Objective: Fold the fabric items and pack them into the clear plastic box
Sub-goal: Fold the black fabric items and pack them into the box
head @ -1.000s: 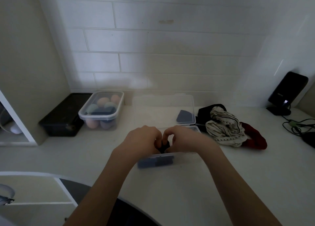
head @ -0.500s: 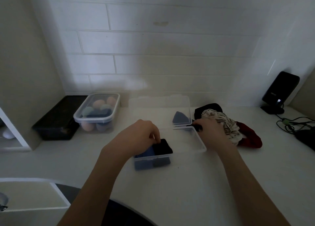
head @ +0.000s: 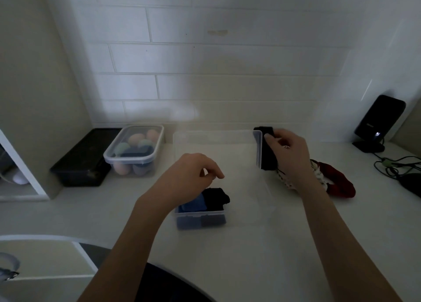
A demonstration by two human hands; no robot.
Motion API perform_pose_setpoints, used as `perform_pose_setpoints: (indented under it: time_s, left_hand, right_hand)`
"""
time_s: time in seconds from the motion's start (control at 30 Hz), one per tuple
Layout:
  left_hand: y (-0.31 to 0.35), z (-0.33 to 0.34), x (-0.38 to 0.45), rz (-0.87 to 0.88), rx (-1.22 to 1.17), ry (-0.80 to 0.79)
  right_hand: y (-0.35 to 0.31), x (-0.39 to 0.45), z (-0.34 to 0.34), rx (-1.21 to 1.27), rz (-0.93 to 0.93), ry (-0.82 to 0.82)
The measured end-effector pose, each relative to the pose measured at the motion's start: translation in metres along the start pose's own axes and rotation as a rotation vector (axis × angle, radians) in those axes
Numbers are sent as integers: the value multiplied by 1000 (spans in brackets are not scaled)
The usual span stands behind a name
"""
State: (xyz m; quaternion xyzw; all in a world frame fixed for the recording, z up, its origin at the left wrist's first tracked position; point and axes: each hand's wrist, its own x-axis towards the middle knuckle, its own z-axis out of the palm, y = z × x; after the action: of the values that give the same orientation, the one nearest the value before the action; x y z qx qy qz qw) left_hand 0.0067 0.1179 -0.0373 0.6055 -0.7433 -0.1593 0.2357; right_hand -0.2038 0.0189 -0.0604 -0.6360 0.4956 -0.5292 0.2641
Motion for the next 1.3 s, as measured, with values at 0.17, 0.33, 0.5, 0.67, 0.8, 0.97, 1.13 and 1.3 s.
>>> perform_pose_setpoints:
  time_s: [0.17, 0.33, 0.5, 0.67, 0.8, 0.97, 1.13, 1.3]
  left_hand:
    - [-2, 1, 0, 17, -43, 23]
    - [-1, 6, 3, 56, -225, 149]
    - [11, 9, 10, 24, -605, 181]
    - [12, 12, 18, -10, -833, 228]
    - [9, 13, 16, -51, -835, 220]
    - [8, 17, 12, -79, -1055, 111]
    - [2, 21, 13, -87, -1036, 117]
    - [3, 20, 9, -22, -1129, 105]
  right_hand:
    - [-29, -3, -8, 258, -40, 57]
    - [-56, -9, -14, 355, -8, -4]
    - [-75, -17, -13, 424, 79, -488]
    - [-85, -27, 0, 440, 91, -626]
    - [-82, -28, 4, 366, 79, -641]
    - [-82, -31, 10, 383, 71, -647]
    - [-82, -30, 14, 293, 12, -580]
    - [-72, -23, 15, 131, 96, -359]
